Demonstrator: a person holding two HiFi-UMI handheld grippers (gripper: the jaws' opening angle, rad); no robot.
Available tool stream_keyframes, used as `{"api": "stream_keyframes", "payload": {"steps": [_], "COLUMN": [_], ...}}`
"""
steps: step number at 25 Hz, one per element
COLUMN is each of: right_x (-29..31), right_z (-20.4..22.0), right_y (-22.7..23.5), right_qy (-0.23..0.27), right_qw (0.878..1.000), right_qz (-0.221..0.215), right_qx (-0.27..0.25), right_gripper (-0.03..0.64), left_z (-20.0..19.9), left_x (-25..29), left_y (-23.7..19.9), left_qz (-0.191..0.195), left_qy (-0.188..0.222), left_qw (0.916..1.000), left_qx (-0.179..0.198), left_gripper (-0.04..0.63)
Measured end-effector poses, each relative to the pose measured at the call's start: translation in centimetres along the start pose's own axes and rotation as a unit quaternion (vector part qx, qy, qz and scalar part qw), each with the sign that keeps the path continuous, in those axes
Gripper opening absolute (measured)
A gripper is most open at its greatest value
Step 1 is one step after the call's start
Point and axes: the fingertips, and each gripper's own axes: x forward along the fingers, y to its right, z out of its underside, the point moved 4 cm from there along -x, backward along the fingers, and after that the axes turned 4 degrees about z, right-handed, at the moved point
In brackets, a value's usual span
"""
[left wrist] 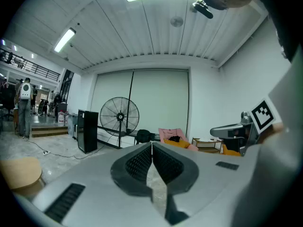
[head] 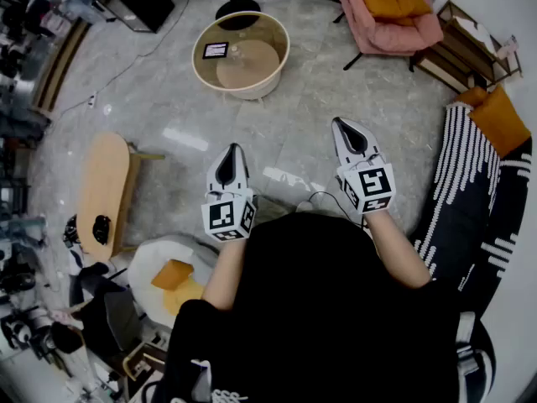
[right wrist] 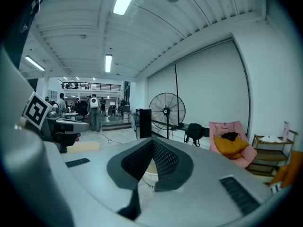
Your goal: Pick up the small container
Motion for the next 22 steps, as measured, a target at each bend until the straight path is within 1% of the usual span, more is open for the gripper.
{"api": "stream_keyframes", "payload": {"steps": [3,7,9,11,13,18,22], "right_x": [-0.7,-1.5,-1.6,-1.6,-1.6,0.0,3.0], "right_z": [0.8,1.6,2.1,2.9,3.5,3.6,3.4], "right_y": [0.4,0.3,0.2,0.1,-0.3,-0.7,-0.4], "right_qy": [0.0,-0.002,-0.001,-0.006,-0.012,-0.02,-0.032], "right_qw": [1.0,1.0,1.0,1.0,1.0,1.0,0.999], "right_qz": [0.005,0.009,0.01,0.011,0.009,0.012,0.013], "right_qx": [0.014,-0.002,-0.003,0.009,0.017,0.01,0.007], "right_gripper": [0.017,0.017,0.017,0.017,0.017,0.017,0.017], "left_z": [0.6,1.4,2.0,2.6,2.6,3.0,3.0], "left_x": [-0.8,-1.2,-0.7,-0.1,0.5,3.2,6.8], "left_y": [0.6,0.9,0.5,0.2,0.0,-1.3,-3.5], "left_qz": [-0.002,0.002,0.008,0.018,0.03,0.05,0.054], "left_qy": [-0.008,-0.021,-0.033,-0.046,-0.049,-0.046,-0.044], "left_qw": [1.0,0.9997,0.9994,0.9988,0.9983,0.9977,0.9975], "left_qx": [0.0,0.009,0.011,0.007,0.008,0.0,-0.01], "left_gripper": [0.025,0.025,0.025,0.025,0.025,0.025,0.025]}}
